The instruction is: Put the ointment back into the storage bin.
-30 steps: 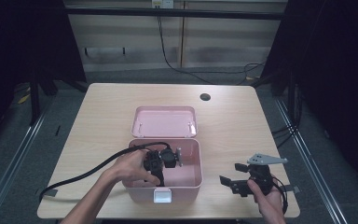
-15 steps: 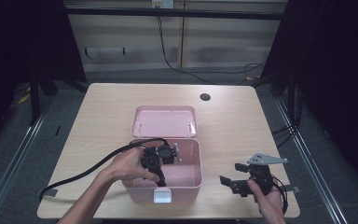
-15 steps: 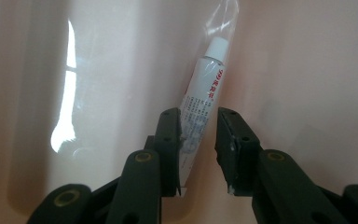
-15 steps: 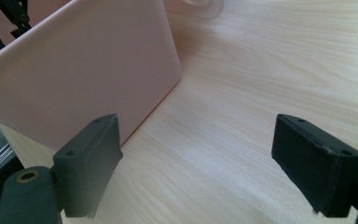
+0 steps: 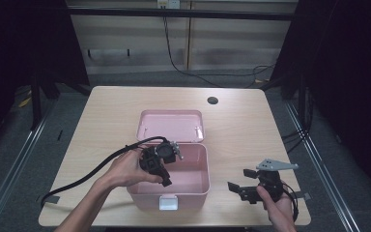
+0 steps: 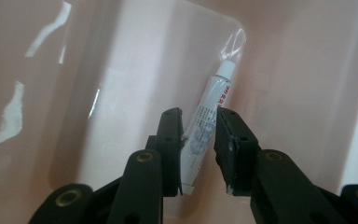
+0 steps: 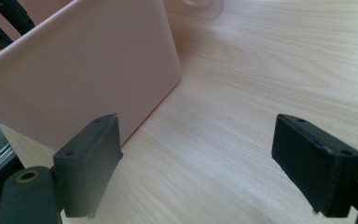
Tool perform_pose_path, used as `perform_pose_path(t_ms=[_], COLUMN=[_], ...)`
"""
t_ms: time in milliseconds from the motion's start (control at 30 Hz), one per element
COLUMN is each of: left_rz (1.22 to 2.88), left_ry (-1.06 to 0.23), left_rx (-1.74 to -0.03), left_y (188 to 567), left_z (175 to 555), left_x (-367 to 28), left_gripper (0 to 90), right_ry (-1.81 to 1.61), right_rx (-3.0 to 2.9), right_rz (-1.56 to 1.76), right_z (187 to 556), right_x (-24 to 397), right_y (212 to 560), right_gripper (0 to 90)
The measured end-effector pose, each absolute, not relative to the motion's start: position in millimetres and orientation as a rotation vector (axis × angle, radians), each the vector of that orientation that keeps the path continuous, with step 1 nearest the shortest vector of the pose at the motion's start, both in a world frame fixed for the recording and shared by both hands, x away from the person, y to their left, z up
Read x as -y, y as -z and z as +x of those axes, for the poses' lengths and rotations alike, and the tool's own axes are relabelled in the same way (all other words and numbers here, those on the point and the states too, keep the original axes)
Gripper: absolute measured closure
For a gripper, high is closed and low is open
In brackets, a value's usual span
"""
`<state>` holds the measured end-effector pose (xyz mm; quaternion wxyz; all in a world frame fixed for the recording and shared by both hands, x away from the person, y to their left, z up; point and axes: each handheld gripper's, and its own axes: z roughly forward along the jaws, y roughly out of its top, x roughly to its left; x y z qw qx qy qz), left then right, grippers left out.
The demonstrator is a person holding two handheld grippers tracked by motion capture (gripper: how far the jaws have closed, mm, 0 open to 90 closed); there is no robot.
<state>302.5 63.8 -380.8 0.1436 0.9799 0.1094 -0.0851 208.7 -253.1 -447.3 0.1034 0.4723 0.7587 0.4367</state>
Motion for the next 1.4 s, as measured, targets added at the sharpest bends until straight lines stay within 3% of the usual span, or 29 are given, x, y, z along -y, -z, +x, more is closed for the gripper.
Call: perform_pose_path(t_ms=[400,500,1400], left_rz=[2.779,2.778,2.694], left_ry=[0.176,0.143,-0.001], left_rx=[-0.307,-0.330,-0.386], left_y=[366.1,361.6,329.2], left_z=[295.8,295.2,282.9], left_x=[-72.3,-76.1,-105.1], left_gripper=[69.5,64.6,52.7], right_ry=[-1.288,-1.288,-1.285], right_rx=[-2.238,-2.238,-2.239], right_rz=[1.397,1.392,1.395], right_z=[208.7,208.7,208.4], right_x=[253.2,253.0,253.0], right_y=[447.3,447.3,447.2], right_gripper=[14.7,14.7,14.7])
